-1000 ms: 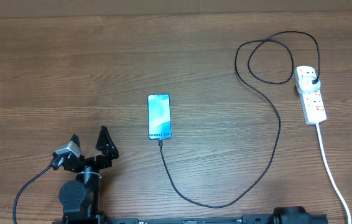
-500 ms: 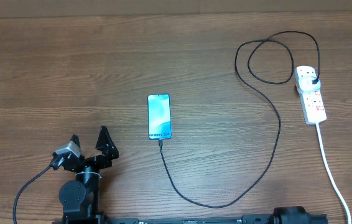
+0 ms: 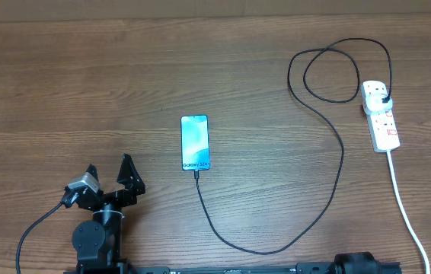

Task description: Plug charger to phone and switch on socket

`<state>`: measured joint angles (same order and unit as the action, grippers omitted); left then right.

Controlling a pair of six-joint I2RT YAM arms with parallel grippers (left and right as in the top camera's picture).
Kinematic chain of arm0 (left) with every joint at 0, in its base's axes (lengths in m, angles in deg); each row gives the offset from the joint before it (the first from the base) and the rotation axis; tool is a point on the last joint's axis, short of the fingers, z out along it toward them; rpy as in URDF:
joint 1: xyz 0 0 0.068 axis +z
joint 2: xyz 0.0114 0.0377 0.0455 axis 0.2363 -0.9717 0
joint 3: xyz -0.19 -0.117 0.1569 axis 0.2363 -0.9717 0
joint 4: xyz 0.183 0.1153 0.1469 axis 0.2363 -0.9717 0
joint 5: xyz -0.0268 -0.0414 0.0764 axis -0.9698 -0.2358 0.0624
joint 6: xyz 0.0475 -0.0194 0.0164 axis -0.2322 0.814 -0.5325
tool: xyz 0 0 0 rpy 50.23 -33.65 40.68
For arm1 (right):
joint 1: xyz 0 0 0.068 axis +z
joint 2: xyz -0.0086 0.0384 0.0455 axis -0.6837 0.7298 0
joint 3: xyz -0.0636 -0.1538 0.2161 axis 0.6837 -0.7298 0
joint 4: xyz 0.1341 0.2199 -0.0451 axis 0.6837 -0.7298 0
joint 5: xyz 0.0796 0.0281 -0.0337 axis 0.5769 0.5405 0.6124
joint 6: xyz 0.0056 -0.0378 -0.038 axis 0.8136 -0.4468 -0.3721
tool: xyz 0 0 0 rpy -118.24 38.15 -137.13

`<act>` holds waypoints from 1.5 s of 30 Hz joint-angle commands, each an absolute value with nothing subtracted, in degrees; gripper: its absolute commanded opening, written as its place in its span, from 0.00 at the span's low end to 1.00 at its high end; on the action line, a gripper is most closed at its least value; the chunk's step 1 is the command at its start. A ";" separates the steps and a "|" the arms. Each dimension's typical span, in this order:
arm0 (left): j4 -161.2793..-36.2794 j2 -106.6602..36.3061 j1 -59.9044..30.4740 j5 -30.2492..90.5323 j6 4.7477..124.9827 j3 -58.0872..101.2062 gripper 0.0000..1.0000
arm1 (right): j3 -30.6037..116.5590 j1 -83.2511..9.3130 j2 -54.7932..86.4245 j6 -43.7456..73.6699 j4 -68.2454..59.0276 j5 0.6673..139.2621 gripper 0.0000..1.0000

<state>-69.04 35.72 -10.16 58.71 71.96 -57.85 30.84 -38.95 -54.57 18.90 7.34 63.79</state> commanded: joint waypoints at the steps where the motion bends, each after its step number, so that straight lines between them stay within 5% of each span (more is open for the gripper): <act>1: -69.02 36.09 -9.94 57.90 71.06 -58.02 1.00 | 21.37 -38.60 -54.57 20.67 11.51 63.07 1.00; 21: -69.02 36.09 -9.94 57.90 71.06 -58.04 1.00 | -25.49 -38.60 -54.57 20.60 43.92 60.18 1.00; 45: -69.02 36.09 -9.94 57.90 71.06 -58.04 1.00 | -30.45 -38.71 -54.55 20.56 34.94 51.92 1.00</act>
